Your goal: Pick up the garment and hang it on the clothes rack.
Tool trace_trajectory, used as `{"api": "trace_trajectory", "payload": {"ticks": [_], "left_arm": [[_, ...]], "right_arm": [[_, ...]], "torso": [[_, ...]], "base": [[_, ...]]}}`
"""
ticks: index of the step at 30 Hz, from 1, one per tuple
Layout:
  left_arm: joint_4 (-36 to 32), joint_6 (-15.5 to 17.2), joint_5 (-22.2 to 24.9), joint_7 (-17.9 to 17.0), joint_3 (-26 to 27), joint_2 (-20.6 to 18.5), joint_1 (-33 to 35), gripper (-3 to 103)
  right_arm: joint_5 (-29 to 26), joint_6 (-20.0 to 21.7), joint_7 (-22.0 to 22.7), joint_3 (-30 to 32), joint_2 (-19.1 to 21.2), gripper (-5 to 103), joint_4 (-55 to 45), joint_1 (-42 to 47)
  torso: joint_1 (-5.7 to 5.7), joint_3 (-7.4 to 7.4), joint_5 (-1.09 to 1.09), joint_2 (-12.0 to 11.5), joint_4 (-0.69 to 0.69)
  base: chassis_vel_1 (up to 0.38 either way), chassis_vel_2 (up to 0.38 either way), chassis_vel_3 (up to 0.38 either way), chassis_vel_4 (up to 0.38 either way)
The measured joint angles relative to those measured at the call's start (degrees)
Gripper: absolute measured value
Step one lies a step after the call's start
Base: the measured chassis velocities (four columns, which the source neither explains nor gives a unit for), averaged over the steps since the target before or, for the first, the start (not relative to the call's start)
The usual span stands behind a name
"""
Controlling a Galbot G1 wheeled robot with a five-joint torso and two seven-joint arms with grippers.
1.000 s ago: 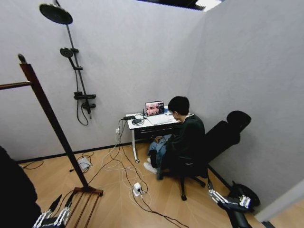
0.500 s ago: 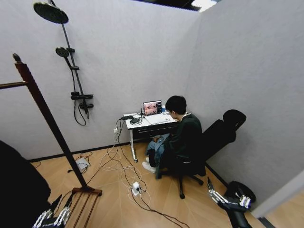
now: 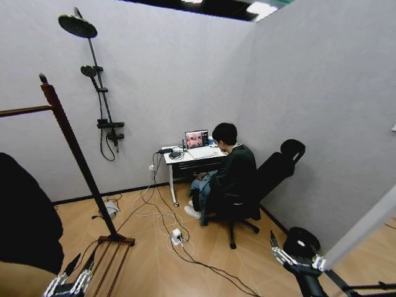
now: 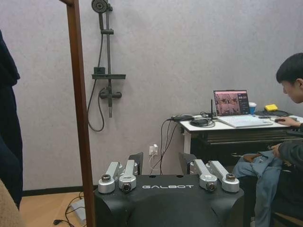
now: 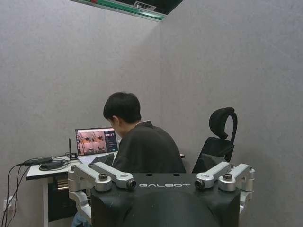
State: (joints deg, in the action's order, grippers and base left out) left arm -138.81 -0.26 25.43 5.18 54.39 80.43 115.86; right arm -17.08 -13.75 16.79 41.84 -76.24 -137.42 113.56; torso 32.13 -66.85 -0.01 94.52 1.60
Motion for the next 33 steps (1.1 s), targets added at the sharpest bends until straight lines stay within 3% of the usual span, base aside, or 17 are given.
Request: {"api": "trace_trajectory", "payload": {"ticks": [26, 33], "left_arm": [[0.00, 0.00, 0.00, -0.02, 0.00, 0.00, 0.00, 46], [0.00, 0.00, 0.00, -0.01, 0.00, 0.00, 0.00, 46]], "right_arm": [[0.00, 0.00, 0.00, 0.00, 0.01, 100, 0.00, -0.02], [0.00, 0.00, 0.00, 0.00, 0.00, 100, 0.00, -0.02]], "torso": [[-0.01, 0.01, 0.01, 0.00, -0.02], [0.00, 0.01, 0.01, 0.00, 0.01]], "base": [[0.066, 0.080, 0.087, 0.072], [0.048, -0.050, -0.061, 0.043]]}}
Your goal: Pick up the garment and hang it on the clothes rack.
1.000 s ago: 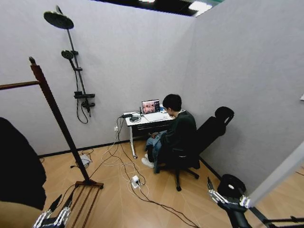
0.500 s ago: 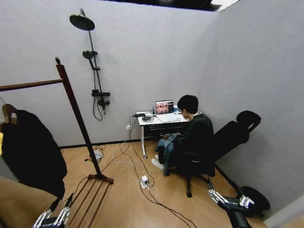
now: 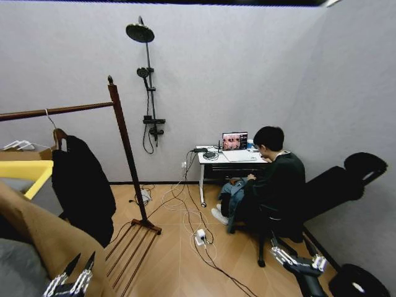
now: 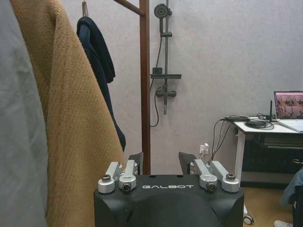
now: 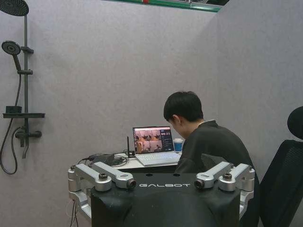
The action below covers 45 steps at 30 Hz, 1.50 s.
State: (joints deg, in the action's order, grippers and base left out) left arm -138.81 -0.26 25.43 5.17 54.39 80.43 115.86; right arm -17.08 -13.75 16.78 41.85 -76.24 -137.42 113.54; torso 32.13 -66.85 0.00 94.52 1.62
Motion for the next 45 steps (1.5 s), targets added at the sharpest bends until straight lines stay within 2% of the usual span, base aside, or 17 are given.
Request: {"api": "trace_trajectory", "payload": {"ticks": [15, 20, 21, 23, 24, 28, 29, 30, 31, 33, 35, 36, 37, 39, 40, 42, 45], "left_arm": [[0.00, 0.00, 0.00, 0.02, 0.00, 0.00, 0.00, 46], [0.00, 0.00, 0.00, 0.01, 0.00, 0.00, 0.00, 46], [-0.01, 0.00, 0.00, 0.04, 0.00, 0.01, 0.00, 46], [0.00, 0.00, 0.00, 0.05, 0.00, 0.00, 0.00, 46], [0.01, 0.00, 0.00, -0.02, 0.00, 0.00, 0.00, 46], [-0.01, 0.00, 0.00, 0.05, 0.00, 0.01, 0.00, 46], [-0.01, 0.00, 0.00, 0.03, 0.00, 0.00, 0.00, 46], [0.00, 0.00, 0.00, 0.00, 0.00, 0.00, 0.00, 46], [0.00, 0.00, 0.00, 0.02, 0.00, 0.01, 0.00, 46], [-0.01, 0.00, 0.00, 0.05, 0.00, 0.00, 0.00, 46], [0.01, 0.00, 0.00, -0.01, 0.00, 0.00, 0.00, 46], [0.01, 0.00, 0.00, -0.01, 0.00, 0.00, 0.00, 46], [-0.01, 0.00, 0.00, 0.01, 0.00, 0.01, 0.00, 46], [-0.01, 0.00, 0.00, 0.08, 0.00, 0.01, 0.00, 46], [0.01, 0.00, 0.00, 0.01, 0.00, 0.00, 0.00, 46], [0.00, 0.00, 0.00, -0.02, 0.01, 0.01, 0.01, 46], [0.00, 0.00, 0.00, 0.03, 0.00, 0.00, 0.00, 46]], "right_arm": [[-0.01, 0.00, 0.00, 0.00, 0.00, 100, 0.00, 0.00], [0.00, 0.00, -0.01, 0.00, 0.00, 100, 0.00, 0.01], [-0.01, 0.00, -0.01, 0.00, 0.00, 100, 0.01, 0.00], [-0.01, 0.00, 0.00, 0.00, 0.00, 100, 0.01, 0.01], [0.00, 0.00, -0.01, -0.01, -0.01, 100, 0.01, 0.02], [-0.01, 0.01, 0.00, 0.00, 0.00, 100, 0.02, 0.02], [-0.01, 0.01, -0.01, 0.00, 0.00, 100, 0.01, 0.01], [0.00, 0.00, -0.01, 0.00, 0.00, 100, 0.01, 0.01], [-0.01, 0.00, -0.01, 0.00, -0.01, 100, 0.01, 0.01], [-0.01, 0.00, 0.00, 0.00, 0.00, 100, 0.02, 0.01], [0.01, 0.00, -0.01, 0.00, -0.01, 100, -0.01, 0.01], [0.01, 0.00, -0.01, 0.00, -0.01, 100, -0.01, 0.01], [0.00, 0.00, 0.00, 0.00, 0.00, 100, 0.00, 0.01], [-0.01, 0.00, 0.00, 0.00, 0.00, 100, 0.01, 0.01], [0.00, 0.00, -0.01, -0.01, -0.01, 100, 0.00, 0.01], [0.00, 0.00, -0.01, -0.01, 0.00, 100, 0.00, 0.01], [0.00, 0.00, 0.00, 0.01, 0.00, 100, 0.00, 0.02]], "torso": [[-0.01, 0.01, -0.04, 0.01, -0.02], [-0.01, 0.01, 0.04, 0.02, -0.02], [-0.01, 0.01, -0.08, 0.01, -0.02], [-0.02, 0.01, -0.02, 0.02, -0.02], [-0.02, 0.01, 0.10, 0.02, -0.02], [-0.02, 0.01, -0.10, 0.02, -0.01], [-0.03, 0.01, -0.05, 0.02, -0.02], [-0.03, 0.01, 0.10, 0.02, -0.02], [-0.03, 0.02, -0.02, 0.03, -0.02], [-0.01, 0.00, -0.08, 0.01, -0.02], [-0.03, 0.01, 0.10, 0.02, -0.02], [-0.03, 0.01, 0.10, 0.02, -0.02], [-0.04, 0.01, -0.09, 0.02, -0.02], [-0.03, 0.01, -0.09, 0.02, -0.02], [-0.03, 0.01, 0.09, 0.02, -0.02], [-0.07, 0.04, 0.02, 0.06, -0.07], [-0.06, 0.02, -0.01, 0.03, 0.02]], "base": [[0.218, -0.210, -0.219, 0.216], [0.351, -0.296, -0.351, 0.310], [0.391, -0.340, -0.417, 0.323], [0.379, -0.340, -0.382, 0.356], [0.387, -0.378, -0.382, 0.356], [0.401, -0.316, -0.401, 0.348], [0.376, -0.362, -0.394, 0.322], [0.376, -0.362, -0.362, 0.354], [0.382, -0.350, -0.375, 0.331], [0.390, -0.335, -0.375, 0.334], [0.327, -0.352, -0.345, 0.337], [0.327, -0.331, -0.315, 0.339], [0.371, -0.331, -0.308, 0.300], [0.324, -0.299, -0.308, 0.318], [0.324, -0.280, -0.282, 0.318], [0.218, -0.023, -0.175, 0.257], [0.069, -0.065, -0.135, 0.120]]}}
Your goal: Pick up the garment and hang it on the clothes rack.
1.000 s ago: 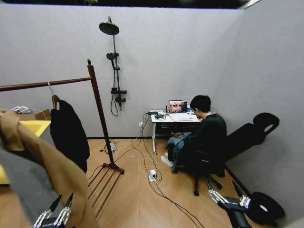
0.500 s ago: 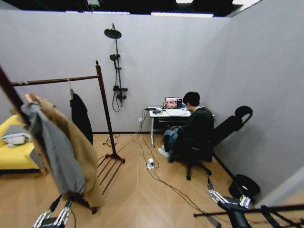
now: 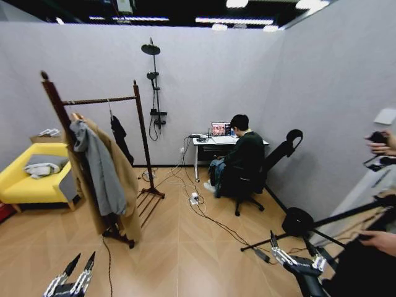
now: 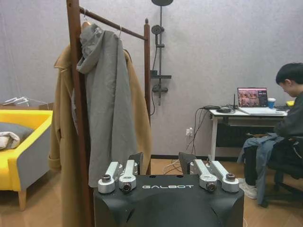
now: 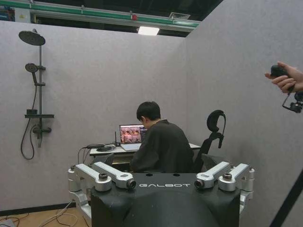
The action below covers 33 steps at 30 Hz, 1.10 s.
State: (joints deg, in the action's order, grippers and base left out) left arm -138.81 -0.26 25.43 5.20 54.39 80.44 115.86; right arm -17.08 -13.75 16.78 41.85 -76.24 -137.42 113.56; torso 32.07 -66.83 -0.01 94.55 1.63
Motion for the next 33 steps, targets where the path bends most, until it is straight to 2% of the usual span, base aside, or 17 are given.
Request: {"api": "trace_trajectory", "payload": {"ticks": [7, 18, 33], "left_arm": [[0.00, 0.00, 0.00, -0.01, 0.00, 0.00, 0.00, 46], [0.00, 0.00, 0.00, -0.01, 0.00, 0.00, -0.01, 46], [0.00, 0.00, 0.00, -0.03, 0.00, 0.00, 0.00, 46]], "right_arm": [[0.00, 0.00, 0.00, 0.00, 0.00, 100, 0.00, -0.02], [0.00, 0.00, 0.00, 0.00, 0.00, 100, 0.00, -0.01], [0.00, 0.00, 0.00, 0.00, 0.00, 100, 0.00, -0.01]], "torso": [[0.13, -0.04, 0.02, -0.07, -0.06], [0.03, 0.00, 0.01, -0.02, -0.04], [0.00, 0.01, 0.02, 0.01, -0.04]], "base": [[-0.031, 0.002, 0.016, -0.009], [-0.013, 0.021, 0.018, -0.025], [0.114, -0.106, -0.110, 0.108]]}}
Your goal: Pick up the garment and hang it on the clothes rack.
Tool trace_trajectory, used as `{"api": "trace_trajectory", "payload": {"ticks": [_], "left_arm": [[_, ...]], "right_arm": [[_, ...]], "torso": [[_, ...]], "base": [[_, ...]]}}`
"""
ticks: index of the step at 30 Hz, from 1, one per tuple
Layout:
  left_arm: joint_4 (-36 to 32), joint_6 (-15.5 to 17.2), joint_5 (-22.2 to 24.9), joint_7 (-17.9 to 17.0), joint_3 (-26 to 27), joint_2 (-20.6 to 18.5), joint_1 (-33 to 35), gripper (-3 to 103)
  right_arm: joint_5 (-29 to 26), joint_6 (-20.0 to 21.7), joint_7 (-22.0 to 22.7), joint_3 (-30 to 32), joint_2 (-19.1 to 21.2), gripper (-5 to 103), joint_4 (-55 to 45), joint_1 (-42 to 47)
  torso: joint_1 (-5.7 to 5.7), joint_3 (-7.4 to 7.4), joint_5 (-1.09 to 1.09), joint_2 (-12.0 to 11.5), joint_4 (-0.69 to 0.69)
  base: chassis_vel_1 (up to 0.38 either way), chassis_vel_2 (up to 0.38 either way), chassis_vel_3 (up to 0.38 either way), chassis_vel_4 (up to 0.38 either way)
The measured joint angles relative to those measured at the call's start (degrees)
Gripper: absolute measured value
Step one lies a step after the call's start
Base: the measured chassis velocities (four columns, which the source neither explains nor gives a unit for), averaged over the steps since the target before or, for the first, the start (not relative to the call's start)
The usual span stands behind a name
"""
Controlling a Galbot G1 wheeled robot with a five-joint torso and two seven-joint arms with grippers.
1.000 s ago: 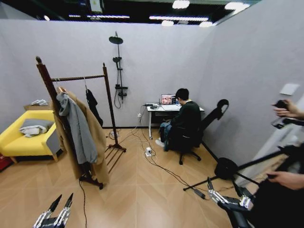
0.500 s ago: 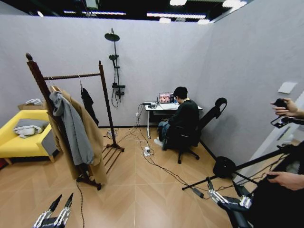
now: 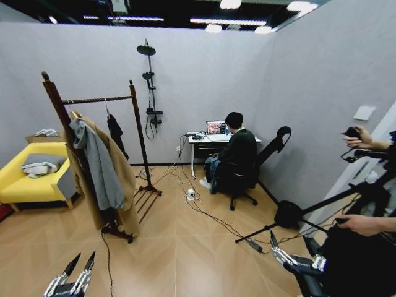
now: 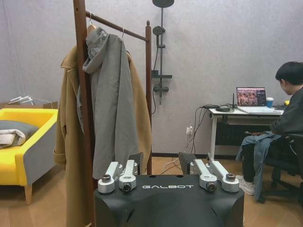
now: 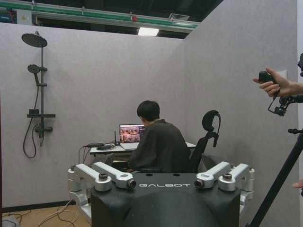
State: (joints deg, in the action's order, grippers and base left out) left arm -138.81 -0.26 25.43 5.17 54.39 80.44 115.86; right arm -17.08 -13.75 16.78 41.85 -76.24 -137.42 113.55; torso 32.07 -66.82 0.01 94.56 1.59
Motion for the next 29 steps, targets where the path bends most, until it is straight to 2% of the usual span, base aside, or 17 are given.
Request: {"api": "trace_trajectory", "payload": {"ticks": [5, 29], "left_arm": [[0.00, 0.00, 0.00, 0.00, 0.00, 0.00, 0.01, 46], [0.00, 0.00, 0.00, 0.01, 0.00, 0.00, 0.00, 46]], "right_arm": [[0.00, 0.00, 0.00, 0.00, 0.00, 100, 0.00, 0.01], [0.00, 0.00, 0.00, 0.00, 0.00, 100, 0.00, 0.00]], "torso": [[-0.02, 0.00, -0.02, 0.02, 0.01], [0.04, -0.02, -0.01, -0.03, 0.00]], "base": [[0.098, -0.106, -0.123, 0.093], [-0.011, 0.012, 0.013, -0.012]]}}
